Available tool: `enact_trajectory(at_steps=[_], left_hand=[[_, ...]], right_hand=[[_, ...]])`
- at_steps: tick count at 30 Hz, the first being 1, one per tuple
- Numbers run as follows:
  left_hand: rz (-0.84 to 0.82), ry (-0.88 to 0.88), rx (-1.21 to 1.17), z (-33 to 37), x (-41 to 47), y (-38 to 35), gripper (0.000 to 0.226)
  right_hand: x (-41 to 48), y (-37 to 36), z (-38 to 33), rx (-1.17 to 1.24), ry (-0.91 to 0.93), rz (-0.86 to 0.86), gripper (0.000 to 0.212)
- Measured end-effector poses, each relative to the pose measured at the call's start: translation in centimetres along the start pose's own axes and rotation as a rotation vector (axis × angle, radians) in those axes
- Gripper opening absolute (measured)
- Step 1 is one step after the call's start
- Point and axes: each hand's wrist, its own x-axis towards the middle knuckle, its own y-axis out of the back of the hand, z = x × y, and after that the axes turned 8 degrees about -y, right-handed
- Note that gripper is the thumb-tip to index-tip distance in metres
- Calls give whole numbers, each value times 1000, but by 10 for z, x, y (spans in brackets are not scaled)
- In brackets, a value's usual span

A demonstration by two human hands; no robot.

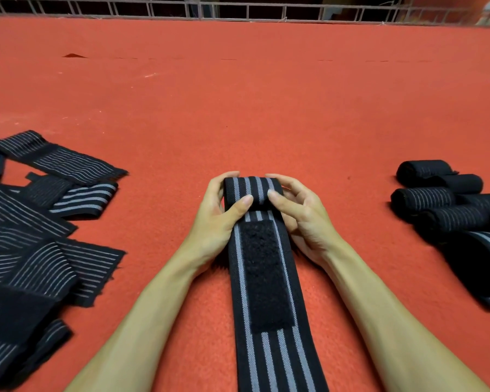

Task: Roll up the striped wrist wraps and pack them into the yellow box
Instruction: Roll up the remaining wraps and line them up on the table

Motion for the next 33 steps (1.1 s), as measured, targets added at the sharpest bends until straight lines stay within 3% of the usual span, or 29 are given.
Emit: enact_trajectory(at_steps=[4, 8, 12, 17, 21, 23, 27, 30, 33], left_hand=[[-18, -109, 59, 5, 0, 0, 37], [7, -145, 102, 2, 1, 1, 44], [-3, -122, 73, 2, -1, -3, 44], [-134, -30, 109, -4, -5, -6, 38], [-114, 95, 16, -7, -4, -7, 57], [-105, 138, -21, -8, -3, -7, 65], [-67, 168, 0, -13, -1, -9, 109], [-48, 161, -24, -11, -1, -7, 93], [-15, 110, -34, -9, -3, -4, 61]], right_hand=[[3, -5, 3, -73, -48, 55, 51], [3, -15, 5, -221, -53, 141, 68], [1, -18, 6, -382, -14, 207, 49], [3, -16, 9, -426, -2, 223, 27], [0, -17, 10, -357, 63, 205, 10], [-1, -17, 9, -304, 101, 182, 14], [-4, -18, 12, -263, 152, 114, 24], [-4, -20, 12, -263, 166, 95, 33], [-2, -20, 12, -245, 125, 113, 45]])
